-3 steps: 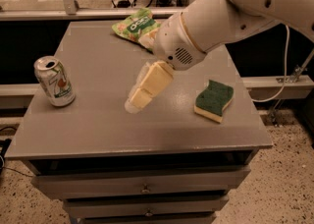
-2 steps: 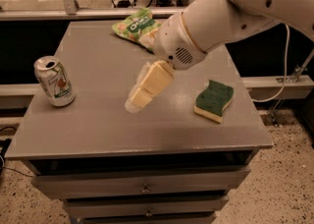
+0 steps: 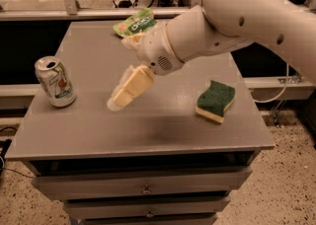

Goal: Pick 7up can

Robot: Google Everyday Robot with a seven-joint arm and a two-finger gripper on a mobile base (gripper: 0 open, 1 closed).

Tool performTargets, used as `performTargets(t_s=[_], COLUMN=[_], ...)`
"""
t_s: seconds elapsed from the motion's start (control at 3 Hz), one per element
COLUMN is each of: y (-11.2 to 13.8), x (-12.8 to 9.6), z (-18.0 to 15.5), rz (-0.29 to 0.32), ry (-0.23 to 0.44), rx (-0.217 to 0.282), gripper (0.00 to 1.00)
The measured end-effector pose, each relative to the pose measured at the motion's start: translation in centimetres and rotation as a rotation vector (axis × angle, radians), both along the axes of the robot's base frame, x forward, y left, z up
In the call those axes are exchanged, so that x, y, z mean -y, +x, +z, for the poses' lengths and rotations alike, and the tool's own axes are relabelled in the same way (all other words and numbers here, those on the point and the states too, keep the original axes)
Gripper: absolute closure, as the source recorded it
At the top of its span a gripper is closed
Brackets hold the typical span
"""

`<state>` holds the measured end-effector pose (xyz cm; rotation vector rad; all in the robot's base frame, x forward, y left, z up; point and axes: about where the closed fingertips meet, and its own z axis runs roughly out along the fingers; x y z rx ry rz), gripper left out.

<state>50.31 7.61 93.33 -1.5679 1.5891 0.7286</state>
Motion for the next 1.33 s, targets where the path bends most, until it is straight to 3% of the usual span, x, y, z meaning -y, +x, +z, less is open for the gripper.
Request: performTargets(t_s=[0.67, 1.0, 1.33], y=[5.3, 6.1, 5.6], x=[-8.5, -10.9, -13.2], z=[-2.2, -3.4, -4.3], rz=[0.098, 0.127, 0.157], ry=[0.198, 0.241, 0.28], rx=[0.055, 0.051, 0.017], gripper=[0.0, 0.0, 0.0])
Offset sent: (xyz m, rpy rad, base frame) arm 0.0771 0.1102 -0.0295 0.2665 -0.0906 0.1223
